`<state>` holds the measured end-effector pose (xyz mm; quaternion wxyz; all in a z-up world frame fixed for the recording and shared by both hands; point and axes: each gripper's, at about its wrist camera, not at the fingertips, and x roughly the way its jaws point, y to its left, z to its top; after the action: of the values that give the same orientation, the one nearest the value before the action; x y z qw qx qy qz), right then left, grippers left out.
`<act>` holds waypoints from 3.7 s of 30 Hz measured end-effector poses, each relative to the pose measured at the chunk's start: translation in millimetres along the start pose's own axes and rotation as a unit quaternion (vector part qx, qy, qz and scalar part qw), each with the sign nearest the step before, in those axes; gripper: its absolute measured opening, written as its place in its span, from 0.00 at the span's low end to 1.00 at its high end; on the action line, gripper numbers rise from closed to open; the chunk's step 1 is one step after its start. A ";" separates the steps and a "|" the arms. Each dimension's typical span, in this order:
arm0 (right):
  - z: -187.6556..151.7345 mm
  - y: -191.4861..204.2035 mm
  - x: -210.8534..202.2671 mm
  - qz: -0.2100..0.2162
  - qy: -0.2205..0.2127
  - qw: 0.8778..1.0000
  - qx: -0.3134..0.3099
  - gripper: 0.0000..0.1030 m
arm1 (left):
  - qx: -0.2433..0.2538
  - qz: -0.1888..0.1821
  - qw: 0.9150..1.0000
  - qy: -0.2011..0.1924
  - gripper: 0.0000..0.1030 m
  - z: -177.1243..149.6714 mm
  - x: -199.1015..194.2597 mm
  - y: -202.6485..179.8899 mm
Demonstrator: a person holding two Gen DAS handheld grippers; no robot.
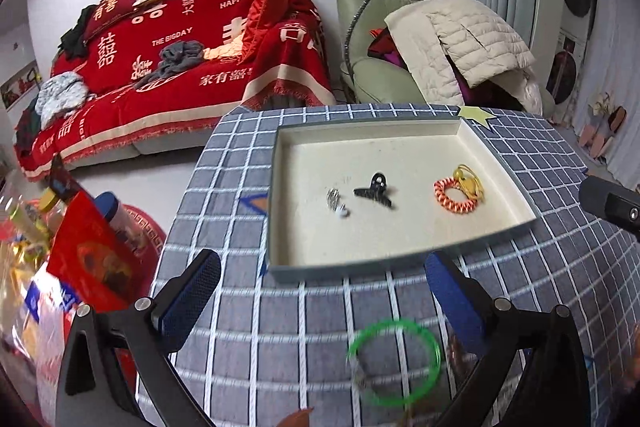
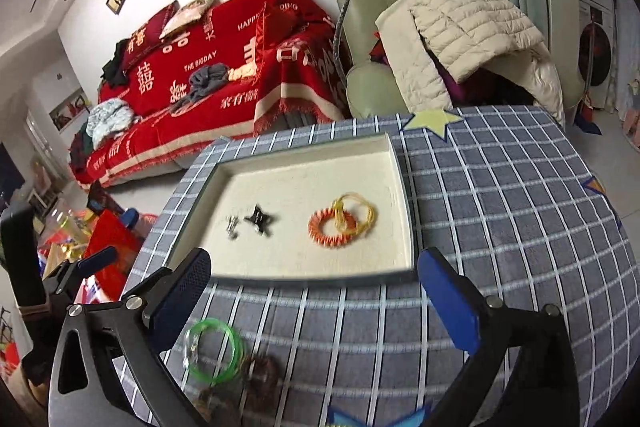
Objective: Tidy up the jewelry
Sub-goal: 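Lift both open tools out of the tray back over the table, then grasp the beige knotted bracelet with the left tool while the right grasps the silver hair clip, then carry the beige bracelet and silver clip over the tray with both tools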
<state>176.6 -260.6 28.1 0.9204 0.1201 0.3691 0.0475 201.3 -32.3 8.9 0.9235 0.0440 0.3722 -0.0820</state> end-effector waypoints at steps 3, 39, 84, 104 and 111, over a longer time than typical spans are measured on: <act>-8.5 1.1 -12.6 0.000 -0.003 1.000 0.004 1.00 | -0.001 0.009 1.000 0.002 1.00 -14.5 -8.8 6.1; -159.3 -18.8 -34.0 -0.069 0.119 0.990 0.039 0.90 | 0.102 -0.053 0.992 0.043 1.00 -126.5 -33.4 -22.2; -167.4 -36.3 -52.8 -0.085 0.098 0.991 0.020 0.08 | 0.077 -0.114 0.989 0.053 0.30 -134.2 -43.5 -19.1; -134.3 -29.5 -76.9 -0.045 0.056 0.997 0.030 0.08 | 0.033 -0.118 0.992 0.026 0.30 -114.3 -67.8 -1.4; -110.7 -23.7 -77.8 -0.025 0.040 0.999 0.024 0.08 | 0.023 -0.116 0.993 0.016 0.30 -100.2 -71.4 3.8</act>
<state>43.8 -276.7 -3.3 0.9025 0.1311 0.4097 0.0206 83.2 -5.9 -13.5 0.9004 0.0227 0.3876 -0.1962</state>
